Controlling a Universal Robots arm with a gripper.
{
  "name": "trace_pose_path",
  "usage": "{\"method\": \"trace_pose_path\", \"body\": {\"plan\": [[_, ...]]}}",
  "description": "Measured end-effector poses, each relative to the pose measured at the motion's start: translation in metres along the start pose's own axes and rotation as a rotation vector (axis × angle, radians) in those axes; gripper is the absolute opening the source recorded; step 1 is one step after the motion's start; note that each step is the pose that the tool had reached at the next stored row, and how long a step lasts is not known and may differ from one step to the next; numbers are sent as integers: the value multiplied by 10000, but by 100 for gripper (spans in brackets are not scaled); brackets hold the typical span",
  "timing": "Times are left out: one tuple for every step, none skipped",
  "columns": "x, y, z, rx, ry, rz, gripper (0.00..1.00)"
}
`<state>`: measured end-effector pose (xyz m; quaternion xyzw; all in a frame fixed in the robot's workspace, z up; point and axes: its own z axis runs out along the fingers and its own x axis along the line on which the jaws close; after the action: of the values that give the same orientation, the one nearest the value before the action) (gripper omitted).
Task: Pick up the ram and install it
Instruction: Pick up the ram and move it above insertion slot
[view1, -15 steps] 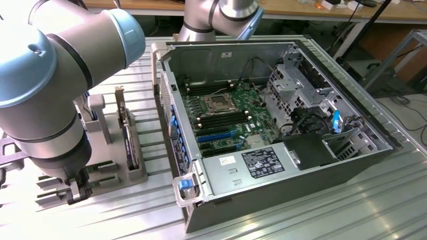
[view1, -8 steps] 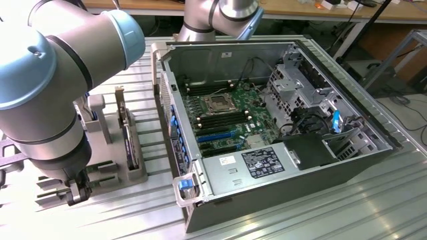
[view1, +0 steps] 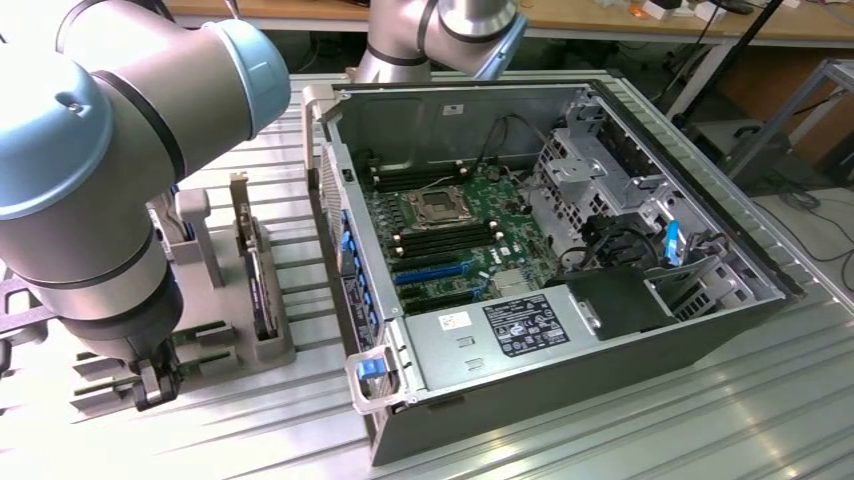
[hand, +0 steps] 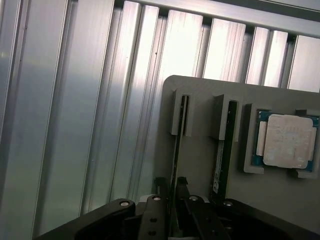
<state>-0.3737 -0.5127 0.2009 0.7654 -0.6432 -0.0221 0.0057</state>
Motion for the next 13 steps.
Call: {"method": "trace_pose_path", "body": {"plan": [[0, 0, 0, 0, -1, 1, 19], [0, 0, 0, 0, 0, 1, 14], [0, 0, 0, 0, 0, 0, 14], [0, 0, 0, 0, 0, 0, 14], [0, 0, 0, 0, 0, 0, 14], [0, 0, 0, 0, 0, 0, 14], [0, 0, 0, 0, 0, 0, 14], [0, 0, 0, -1, 0, 0, 14], [0, 0, 0, 0, 0, 0, 14], [0, 0, 0, 0, 0, 0, 14], [0, 0, 0, 0, 0, 0, 14], [0, 0, -1, 2, -1, 0, 14], [0, 0, -8, -1, -1, 0, 14]]}}
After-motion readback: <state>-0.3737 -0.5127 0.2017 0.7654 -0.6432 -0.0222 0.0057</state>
